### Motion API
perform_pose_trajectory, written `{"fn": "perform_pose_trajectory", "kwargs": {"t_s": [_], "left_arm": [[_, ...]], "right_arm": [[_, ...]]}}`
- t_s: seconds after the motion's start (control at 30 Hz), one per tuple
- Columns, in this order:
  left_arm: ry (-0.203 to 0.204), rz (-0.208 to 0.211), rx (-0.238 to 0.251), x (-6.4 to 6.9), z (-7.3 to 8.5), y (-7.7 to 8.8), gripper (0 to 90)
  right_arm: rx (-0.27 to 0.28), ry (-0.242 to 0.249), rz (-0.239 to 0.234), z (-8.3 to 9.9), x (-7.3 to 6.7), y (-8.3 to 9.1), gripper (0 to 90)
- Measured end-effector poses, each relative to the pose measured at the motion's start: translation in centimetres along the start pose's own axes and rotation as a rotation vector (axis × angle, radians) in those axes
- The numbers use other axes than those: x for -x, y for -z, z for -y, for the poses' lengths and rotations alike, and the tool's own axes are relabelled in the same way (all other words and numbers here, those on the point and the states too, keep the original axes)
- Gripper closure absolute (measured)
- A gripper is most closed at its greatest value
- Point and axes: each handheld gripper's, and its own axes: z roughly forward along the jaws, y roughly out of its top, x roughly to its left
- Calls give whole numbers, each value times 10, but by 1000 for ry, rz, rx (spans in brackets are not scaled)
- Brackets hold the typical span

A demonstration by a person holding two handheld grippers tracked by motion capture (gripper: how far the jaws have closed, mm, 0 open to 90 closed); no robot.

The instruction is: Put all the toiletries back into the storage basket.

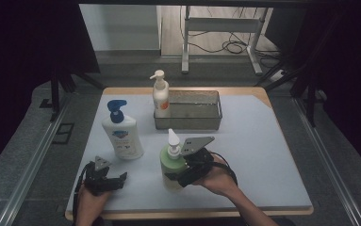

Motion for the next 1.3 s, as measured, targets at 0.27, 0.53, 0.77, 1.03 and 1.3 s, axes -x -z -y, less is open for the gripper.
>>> {"fn": "perform_pose_trajectory", "kwargs": {"t_s": [0.27,0.53,0.77,1.03,1.3], "left_arm": [[0,0,0,0,0,0,114],[0,-1,0,0,0,0,114],[-4,-1,-1,0,0,0,114],[-2,-1,1,0,0,0,114],[-2,-1,1,0,0,0,114]], "right_arm": [[-16,-10,20,-1,-3,1,117],[-36,-11,30,-3,-2,5,119],[-14,-22,63,-9,6,16,119],[-11,-39,112,-15,16,23,119],[2,-73,175,-22,35,30,120]]}}
